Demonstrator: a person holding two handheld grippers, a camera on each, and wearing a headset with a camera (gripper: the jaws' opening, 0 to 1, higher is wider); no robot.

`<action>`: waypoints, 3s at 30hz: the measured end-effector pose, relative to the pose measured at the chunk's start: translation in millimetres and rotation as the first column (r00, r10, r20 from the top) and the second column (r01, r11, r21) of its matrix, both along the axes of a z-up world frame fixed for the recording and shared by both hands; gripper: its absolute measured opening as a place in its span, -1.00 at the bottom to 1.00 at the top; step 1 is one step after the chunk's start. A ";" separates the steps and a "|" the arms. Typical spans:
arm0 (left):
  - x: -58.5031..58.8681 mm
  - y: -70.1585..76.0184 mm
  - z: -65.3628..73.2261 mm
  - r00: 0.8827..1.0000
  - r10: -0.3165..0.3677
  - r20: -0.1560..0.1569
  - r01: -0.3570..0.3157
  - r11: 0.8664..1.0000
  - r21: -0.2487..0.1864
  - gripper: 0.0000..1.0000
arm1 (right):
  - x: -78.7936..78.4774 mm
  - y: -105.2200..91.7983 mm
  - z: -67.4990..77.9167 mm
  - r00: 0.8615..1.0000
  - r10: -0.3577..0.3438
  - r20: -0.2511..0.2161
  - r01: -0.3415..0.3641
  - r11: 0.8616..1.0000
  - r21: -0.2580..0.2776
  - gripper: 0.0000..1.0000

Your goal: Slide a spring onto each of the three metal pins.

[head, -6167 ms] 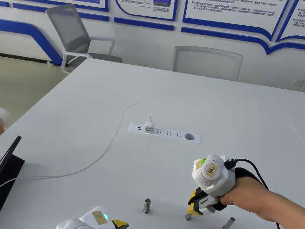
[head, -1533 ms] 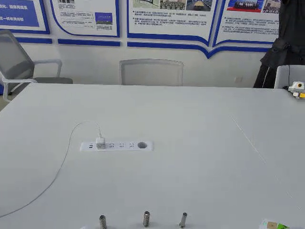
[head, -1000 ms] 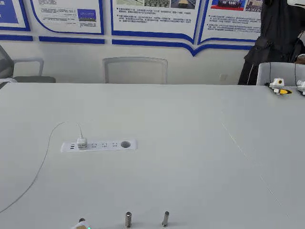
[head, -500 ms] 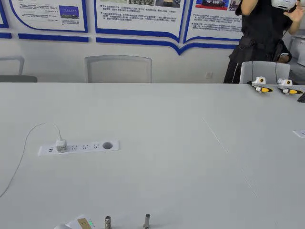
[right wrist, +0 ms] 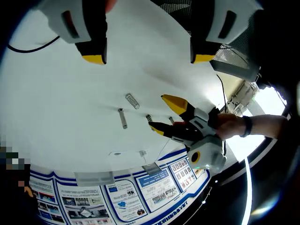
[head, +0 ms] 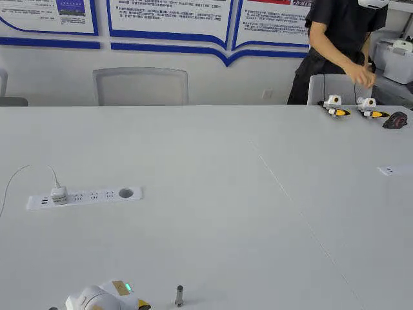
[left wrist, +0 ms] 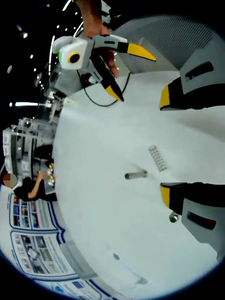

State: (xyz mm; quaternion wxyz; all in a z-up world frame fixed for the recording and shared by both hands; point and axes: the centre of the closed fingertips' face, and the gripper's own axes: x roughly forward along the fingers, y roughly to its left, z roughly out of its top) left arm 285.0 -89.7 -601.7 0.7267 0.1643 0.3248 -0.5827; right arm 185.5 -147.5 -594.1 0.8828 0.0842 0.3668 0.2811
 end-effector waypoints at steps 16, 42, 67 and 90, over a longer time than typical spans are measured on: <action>6.4 -24.5 -37.6 0.994 -0.111 -0.018 0.112 0.990 0.086 0.03 | -0.5 4.5 -1.7 1.000 -0.019 -0.009 0.019 1.000 0.021 0.46; 1.5 0.3 -56.8 1.000 0.007 -0.008 -0.005 0.985 0.172 -0.78 | 0.1 9.1 2.7 1.000 0.010 -0.012 -0.010 1.000 0.013 0.44; -14.0 46.1 -23.0 0.995 0.097 -0.033 -0.094 0.992 0.081 -0.80 | 11.4 26.7 10.3 0.999 0.038 0.007 -0.039 0.999 0.034 0.39; -28.5 52.3 5.3 0.999 0.042 0.005 -0.042 0.999 0.026 -0.80 | 21.9 32.6 21.1 0.999 0.045 0.024 -0.047 0.997 0.064 0.25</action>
